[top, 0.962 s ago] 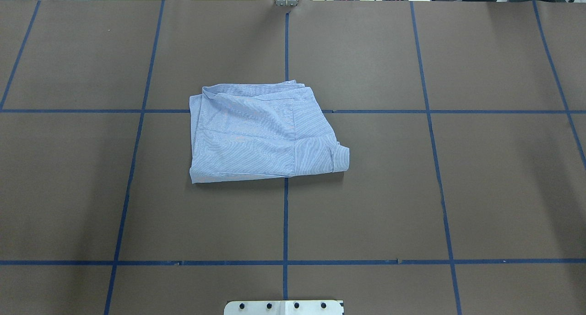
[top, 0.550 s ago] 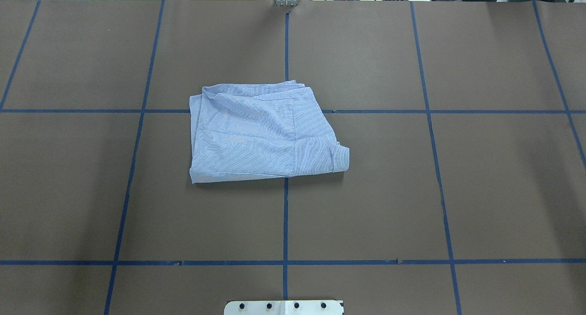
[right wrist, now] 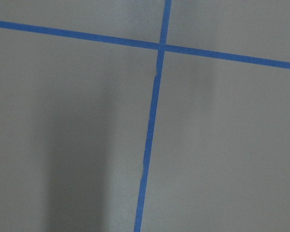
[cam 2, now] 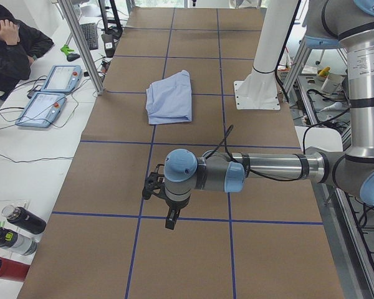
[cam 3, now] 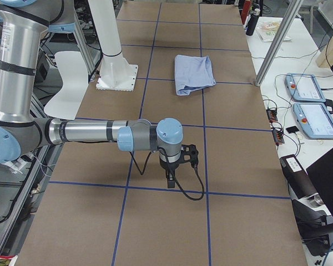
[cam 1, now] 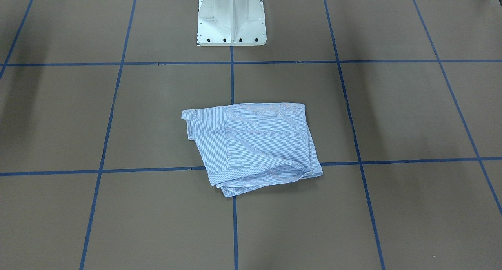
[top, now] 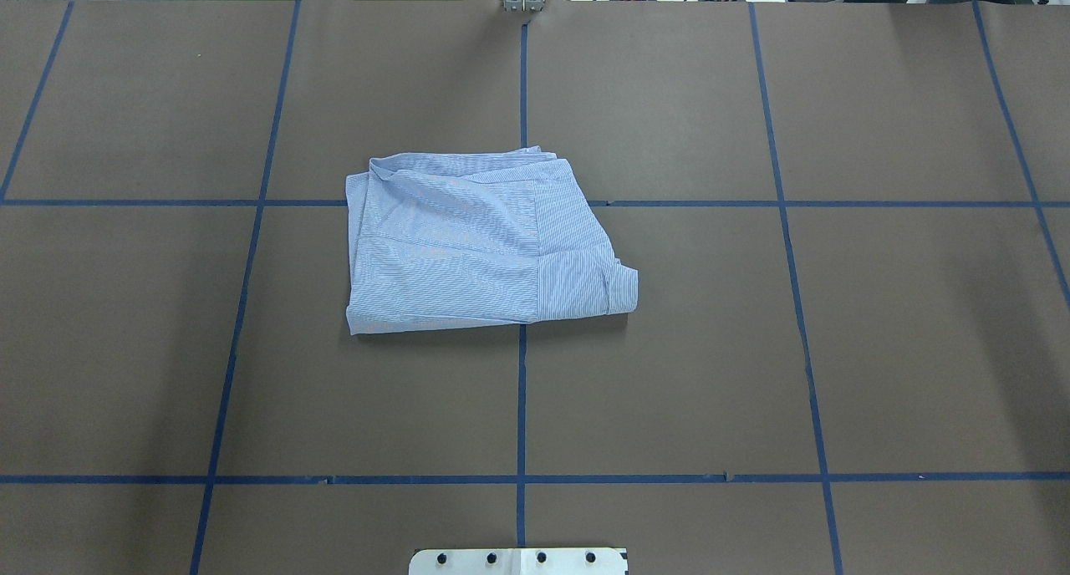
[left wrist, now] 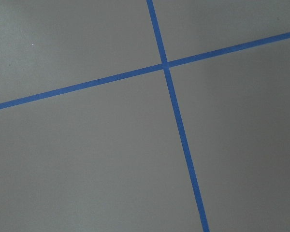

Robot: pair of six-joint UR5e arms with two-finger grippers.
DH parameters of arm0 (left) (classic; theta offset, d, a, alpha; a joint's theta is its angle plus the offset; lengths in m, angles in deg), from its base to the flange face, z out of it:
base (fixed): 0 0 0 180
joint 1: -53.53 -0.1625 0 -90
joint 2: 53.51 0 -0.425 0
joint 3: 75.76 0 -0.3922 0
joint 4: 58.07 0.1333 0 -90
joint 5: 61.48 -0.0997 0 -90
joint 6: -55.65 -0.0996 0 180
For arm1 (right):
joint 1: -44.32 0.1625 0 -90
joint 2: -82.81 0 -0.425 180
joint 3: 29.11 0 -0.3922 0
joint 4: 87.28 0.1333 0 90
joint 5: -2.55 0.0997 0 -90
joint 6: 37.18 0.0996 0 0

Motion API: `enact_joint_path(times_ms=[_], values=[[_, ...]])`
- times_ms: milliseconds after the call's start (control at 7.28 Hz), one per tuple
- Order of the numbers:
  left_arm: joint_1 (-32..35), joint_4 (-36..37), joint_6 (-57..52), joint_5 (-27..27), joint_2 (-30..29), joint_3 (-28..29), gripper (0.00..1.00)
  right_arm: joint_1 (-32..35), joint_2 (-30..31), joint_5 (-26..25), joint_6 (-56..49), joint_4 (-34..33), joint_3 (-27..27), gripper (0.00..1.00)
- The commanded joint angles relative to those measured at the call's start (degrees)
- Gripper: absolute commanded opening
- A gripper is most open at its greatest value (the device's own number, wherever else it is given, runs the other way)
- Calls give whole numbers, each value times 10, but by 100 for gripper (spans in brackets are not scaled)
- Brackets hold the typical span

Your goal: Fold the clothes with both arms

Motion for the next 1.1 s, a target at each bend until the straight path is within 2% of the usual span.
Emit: enact_joint_path(times_ms=[0, 962], values=[[1, 1, 0, -1, 0, 0, 100, 0, 0, 1, 0, 0, 0, 100], [0, 0, 0, -2, 8, 2, 100, 0, 2, 1, 0, 0, 2, 100]])
